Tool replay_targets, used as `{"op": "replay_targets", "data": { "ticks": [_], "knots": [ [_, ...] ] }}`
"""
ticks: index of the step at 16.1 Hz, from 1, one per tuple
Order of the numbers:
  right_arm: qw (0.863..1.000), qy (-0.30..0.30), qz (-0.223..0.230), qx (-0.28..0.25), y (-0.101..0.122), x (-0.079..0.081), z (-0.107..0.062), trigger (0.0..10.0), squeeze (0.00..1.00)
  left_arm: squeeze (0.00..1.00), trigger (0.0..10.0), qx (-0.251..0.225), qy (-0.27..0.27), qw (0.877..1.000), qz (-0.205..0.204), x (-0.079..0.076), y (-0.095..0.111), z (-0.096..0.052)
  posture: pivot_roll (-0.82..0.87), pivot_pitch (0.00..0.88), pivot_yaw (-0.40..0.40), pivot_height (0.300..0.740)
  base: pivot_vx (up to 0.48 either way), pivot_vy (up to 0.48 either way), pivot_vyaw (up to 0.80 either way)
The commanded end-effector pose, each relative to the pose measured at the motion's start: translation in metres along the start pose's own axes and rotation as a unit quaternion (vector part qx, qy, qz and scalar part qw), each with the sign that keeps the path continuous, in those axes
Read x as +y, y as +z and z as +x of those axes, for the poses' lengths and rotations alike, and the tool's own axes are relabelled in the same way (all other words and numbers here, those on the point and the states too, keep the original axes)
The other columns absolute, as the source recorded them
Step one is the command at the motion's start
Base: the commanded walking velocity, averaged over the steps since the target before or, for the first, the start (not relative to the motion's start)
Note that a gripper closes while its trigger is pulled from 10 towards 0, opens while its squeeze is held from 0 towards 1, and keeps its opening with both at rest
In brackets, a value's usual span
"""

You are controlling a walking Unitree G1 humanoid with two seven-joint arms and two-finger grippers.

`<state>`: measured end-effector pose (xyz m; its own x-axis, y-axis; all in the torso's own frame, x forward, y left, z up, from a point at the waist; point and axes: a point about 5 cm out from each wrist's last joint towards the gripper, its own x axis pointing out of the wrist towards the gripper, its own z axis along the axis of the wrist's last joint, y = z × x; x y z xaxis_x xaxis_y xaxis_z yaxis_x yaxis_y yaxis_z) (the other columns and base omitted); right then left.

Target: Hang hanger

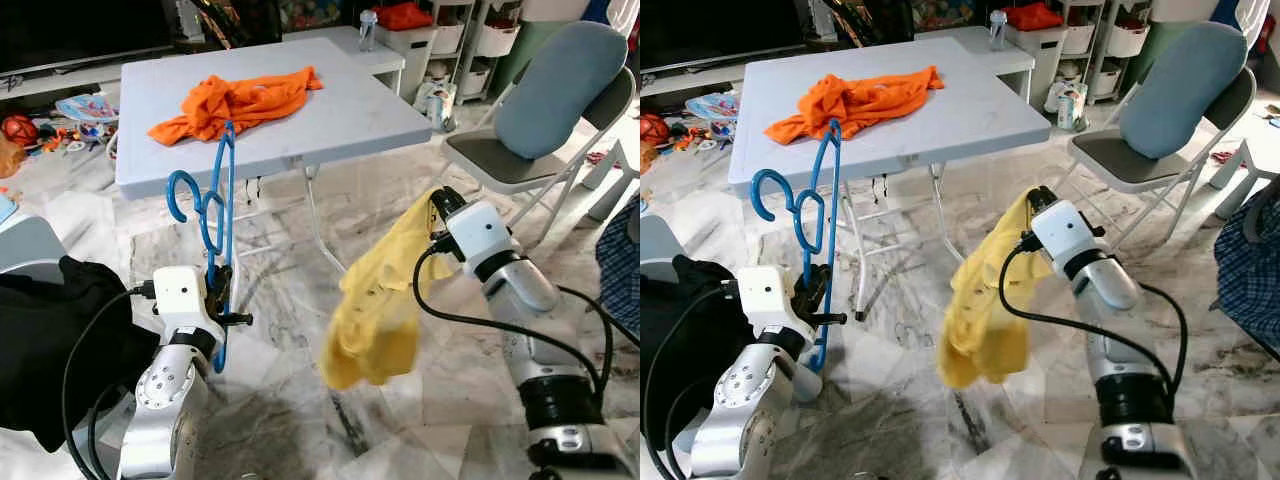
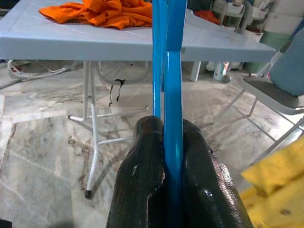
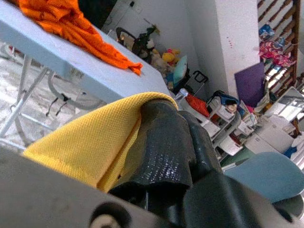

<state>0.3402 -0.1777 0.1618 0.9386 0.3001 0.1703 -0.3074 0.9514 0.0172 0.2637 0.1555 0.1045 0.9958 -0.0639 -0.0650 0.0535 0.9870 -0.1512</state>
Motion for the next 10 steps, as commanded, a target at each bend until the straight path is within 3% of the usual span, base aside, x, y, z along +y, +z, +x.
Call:
{"op": "replay_targets", "data": {
  "ticks": [1,8,10],
  "knots": [
    [1.0,0.001,-0.002,-0.031,0.016,0.002,0.004,0.0,0.0,0.0,10.0,-0.016,0.001,1.0,0.006,-0.001,0.008,0.003,-0.08,0.0,0.02,0.74,0.0,0.0,0.0],
    [1.0,-0.003,-0.006,-0.025,0.014,0.018,0.007,0.0,0.0,0.0,10.0,-0.019,0.009,1.0,0.008,-0.001,0.013,0.007,-0.07,0.0,0.017,0.74,0.274,0.0,0.0],
    [1.0,-0.002,-0.006,-0.026,0.015,0.019,0.008,0.6,0.0,0.0,10.0,-0.02,0.011,1.0,0.009,0.0,0.014,0.009,-0.08,0.0,0.016,0.74,0.289,0.0,0.0]
  ]
}}
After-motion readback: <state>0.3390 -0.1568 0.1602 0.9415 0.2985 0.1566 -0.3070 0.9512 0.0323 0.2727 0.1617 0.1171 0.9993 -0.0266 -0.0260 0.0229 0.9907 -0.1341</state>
